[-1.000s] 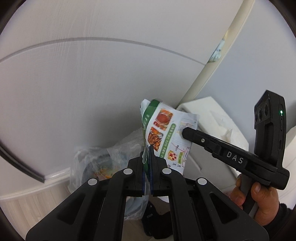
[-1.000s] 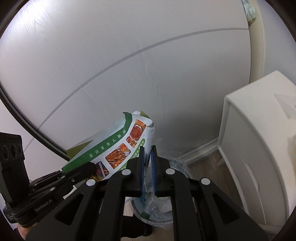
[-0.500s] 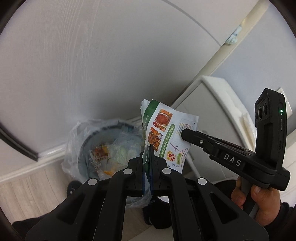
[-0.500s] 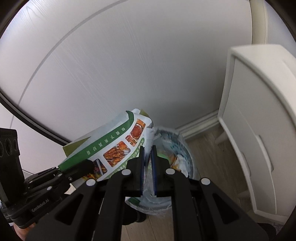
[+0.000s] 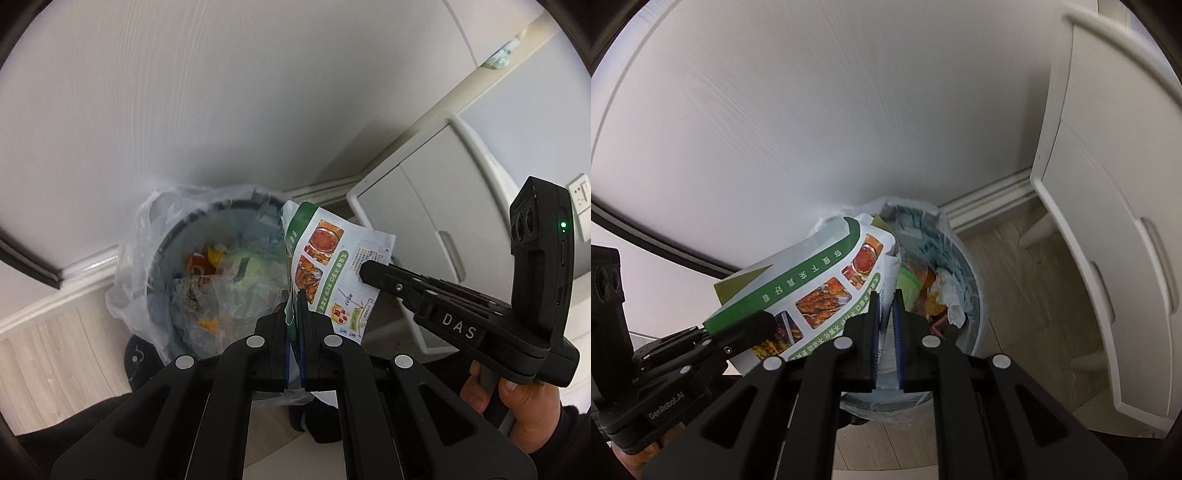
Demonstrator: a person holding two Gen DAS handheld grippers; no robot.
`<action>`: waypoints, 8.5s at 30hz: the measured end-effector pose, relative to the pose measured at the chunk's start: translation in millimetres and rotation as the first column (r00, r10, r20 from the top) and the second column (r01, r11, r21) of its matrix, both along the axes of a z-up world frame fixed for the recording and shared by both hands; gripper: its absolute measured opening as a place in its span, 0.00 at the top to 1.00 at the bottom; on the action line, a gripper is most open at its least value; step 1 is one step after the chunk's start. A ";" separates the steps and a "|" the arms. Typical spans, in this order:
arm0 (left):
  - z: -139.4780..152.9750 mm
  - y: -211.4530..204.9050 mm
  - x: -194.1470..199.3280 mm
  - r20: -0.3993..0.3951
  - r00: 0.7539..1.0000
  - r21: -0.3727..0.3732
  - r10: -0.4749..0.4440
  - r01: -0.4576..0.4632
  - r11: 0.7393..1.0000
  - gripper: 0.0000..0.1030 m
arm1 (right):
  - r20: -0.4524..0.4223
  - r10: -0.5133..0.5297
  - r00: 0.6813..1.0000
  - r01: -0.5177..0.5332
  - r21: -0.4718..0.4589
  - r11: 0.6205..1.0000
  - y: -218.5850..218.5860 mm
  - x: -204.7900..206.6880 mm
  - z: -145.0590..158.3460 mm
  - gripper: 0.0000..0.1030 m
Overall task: Collect trash
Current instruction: 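Carry the snack wrapper in the left tool down over the trash bin, then open the left tool to drop the snack wrapper into the bin, then move the left tool back up toward the cabinet top, then reach the open left tool toward the white bubble-wrap sheet, then close the left tool on the edge of the bubble-wrap sheet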
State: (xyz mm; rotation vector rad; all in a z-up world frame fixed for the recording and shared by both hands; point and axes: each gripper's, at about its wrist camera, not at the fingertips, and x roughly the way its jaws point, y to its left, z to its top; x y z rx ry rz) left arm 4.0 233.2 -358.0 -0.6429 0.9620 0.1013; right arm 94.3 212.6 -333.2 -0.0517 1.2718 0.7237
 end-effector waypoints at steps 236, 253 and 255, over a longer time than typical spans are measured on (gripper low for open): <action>109.0 -300.4 201.8 0.250 0.862 0.107 -0.441 0.428 0.897 0.39 | 0.149 -0.309 0.939 0.245 0.337 0.909 -405.4 124.7 108.5 0.44; 113.3 -300.5 193.4 0.263 0.858 0.114 -0.442 0.427 0.897 0.77 | 0.184 -0.341 0.922 0.278 0.298 0.913 -408.9 117.3 113.7 0.74; 115.9 -300.0 191.2 0.266 0.857 0.116 -0.442 0.427 0.897 0.77 | 0.199 -0.338 0.920 0.272 0.297 0.915 -407.9 114.9 118.4 0.74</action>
